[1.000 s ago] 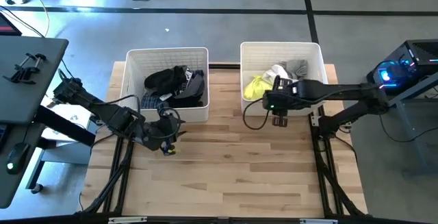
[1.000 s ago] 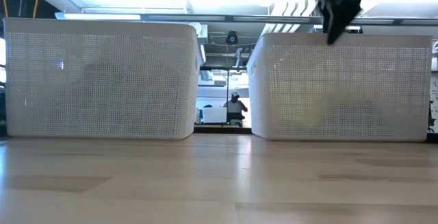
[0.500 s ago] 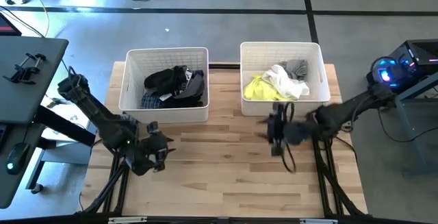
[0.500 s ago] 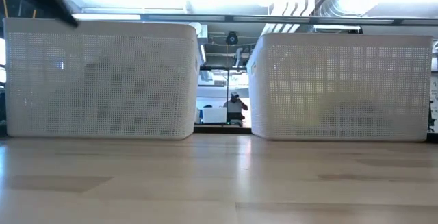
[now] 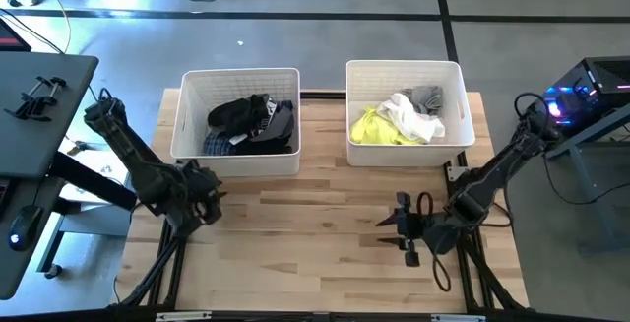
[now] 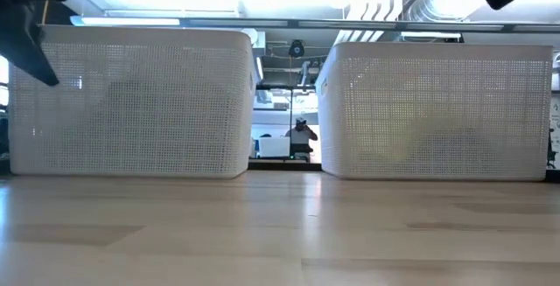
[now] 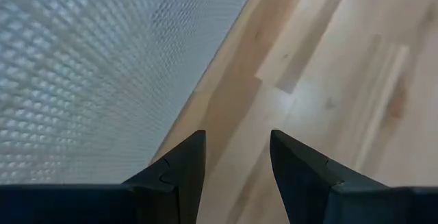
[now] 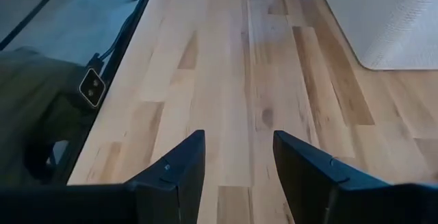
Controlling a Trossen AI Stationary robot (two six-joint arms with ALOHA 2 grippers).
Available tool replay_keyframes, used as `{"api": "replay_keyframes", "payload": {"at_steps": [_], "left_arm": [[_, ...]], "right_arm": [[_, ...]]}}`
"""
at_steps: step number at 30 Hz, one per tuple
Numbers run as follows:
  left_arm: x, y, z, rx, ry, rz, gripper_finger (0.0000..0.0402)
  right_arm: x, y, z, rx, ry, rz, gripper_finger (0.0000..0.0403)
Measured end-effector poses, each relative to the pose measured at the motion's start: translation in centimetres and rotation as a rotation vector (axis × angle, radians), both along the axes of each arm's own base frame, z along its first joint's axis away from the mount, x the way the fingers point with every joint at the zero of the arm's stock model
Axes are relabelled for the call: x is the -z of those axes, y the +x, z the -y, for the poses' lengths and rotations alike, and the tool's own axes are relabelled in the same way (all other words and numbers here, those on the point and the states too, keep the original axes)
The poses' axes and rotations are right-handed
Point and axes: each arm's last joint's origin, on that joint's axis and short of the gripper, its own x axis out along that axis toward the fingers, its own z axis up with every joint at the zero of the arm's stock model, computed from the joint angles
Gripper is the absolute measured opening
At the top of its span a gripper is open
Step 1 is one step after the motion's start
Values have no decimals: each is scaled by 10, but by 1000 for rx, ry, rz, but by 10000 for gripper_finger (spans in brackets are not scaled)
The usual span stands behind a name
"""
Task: Sort clothes
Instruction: Return to Home Position
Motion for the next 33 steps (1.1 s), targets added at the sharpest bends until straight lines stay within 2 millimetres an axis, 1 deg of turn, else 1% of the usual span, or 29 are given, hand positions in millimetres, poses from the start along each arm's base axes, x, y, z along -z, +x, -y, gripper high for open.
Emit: {"api": "replay_keyframes", "payload": {"at_steps": [3,7,9,11,13,15,17,19,22,25,27,30,32,33], "left_arm": [[-13,-3,-2,17,-43,45,152],[-36,0,1,61,-59,169,152],[-46,6,8,131,-37,237,151],[-51,13,19,267,-1,280,148],[-55,21,32,388,15,310,140],[-55,28,42,478,-9,313,129],[-51,32,51,537,-43,276,118],[-42,36,57,552,-33,218,106],[-25,39,56,473,26,112,91],[-11,40,45,302,119,23,79],[-6,39,35,188,159,-38,72],[0,36,21,66,194,-100,61],[3,34,14,20,189,-105,52],[3,34,13,5,175,-100,48]], "right_arm": [[1,-4,-3,0,11,2,160],[1,-7,-7,-21,31,-6,160],[2,-8,-8,-30,72,-33,160],[4,-9,-8,-12,113,-57,160],[11,-11,-6,6,132,-75,160],[22,-13,-3,32,132,-99,160],[34,-15,4,109,119,-108,160],[46,-18,13,213,94,-106,160],[60,-18,27,343,69,-102,160],[69,-19,42,447,29,-139,160],[75,-20,55,520,-4,-185,160],[80,-23,73,643,-56,-265,160],[82,-25,81,699,-70,-292,160],[81,-26,81,701,-70,-293,160]]}}
